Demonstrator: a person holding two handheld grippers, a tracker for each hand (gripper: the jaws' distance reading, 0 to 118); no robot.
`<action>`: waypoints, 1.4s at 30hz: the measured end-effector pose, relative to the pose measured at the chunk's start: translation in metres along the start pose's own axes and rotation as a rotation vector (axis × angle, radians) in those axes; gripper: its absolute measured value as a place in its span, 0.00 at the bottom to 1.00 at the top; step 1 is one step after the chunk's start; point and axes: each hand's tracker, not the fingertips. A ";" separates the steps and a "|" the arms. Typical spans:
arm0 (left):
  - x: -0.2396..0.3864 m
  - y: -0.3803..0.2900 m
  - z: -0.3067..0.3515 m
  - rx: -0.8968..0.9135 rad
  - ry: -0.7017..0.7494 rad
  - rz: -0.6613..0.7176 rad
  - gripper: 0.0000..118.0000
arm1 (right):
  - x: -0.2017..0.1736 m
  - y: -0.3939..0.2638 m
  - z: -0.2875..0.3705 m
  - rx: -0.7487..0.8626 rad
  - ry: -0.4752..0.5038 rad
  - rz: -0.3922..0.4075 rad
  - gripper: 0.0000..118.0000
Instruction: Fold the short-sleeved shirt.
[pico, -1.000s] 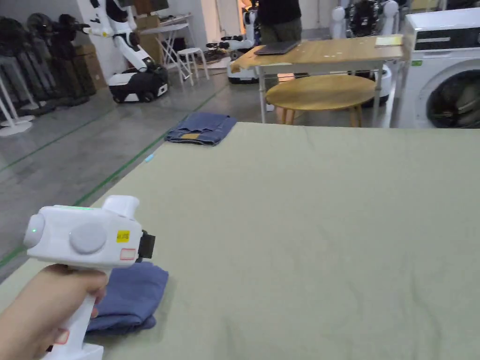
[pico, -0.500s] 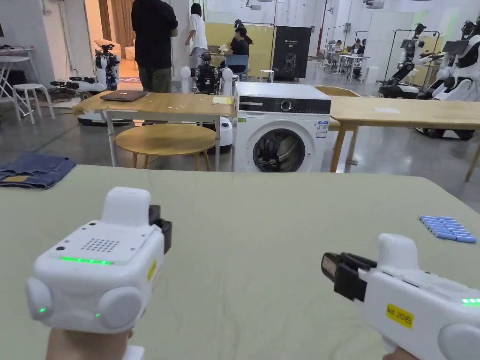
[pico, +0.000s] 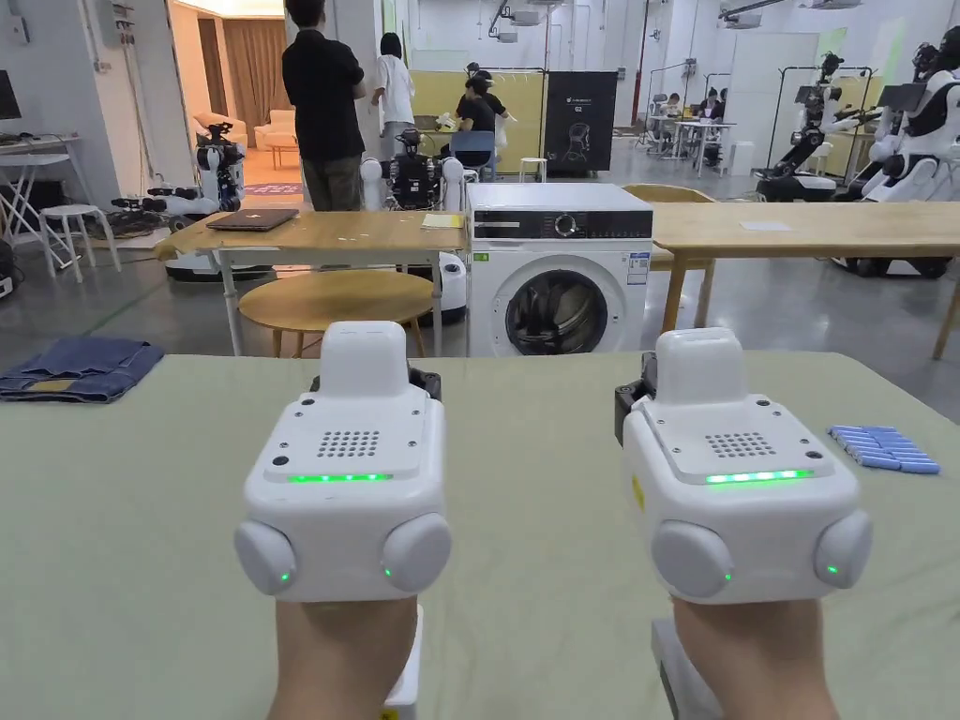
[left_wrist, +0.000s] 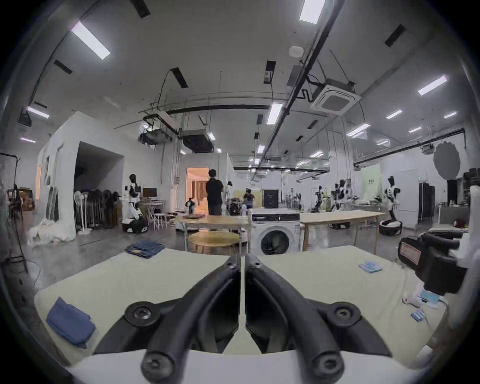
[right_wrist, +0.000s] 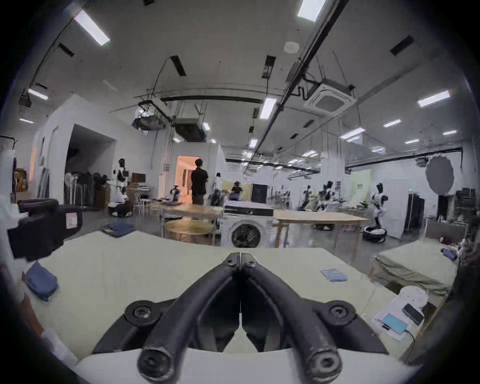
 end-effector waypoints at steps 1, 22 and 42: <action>0.005 -0.004 -0.001 -0.005 -0.003 0.003 0.00 | -0.002 -0.002 0.000 0.003 -0.008 0.007 0.00; -0.001 -0.019 -0.002 -0.060 0.032 0.007 0.32 | -0.016 -0.023 -0.006 -0.045 0.024 -0.003 0.62; -0.001 -0.025 -0.001 -0.022 0.039 -0.022 0.93 | -0.005 -0.035 -0.008 -0.044 -0.056 -0.063 0.88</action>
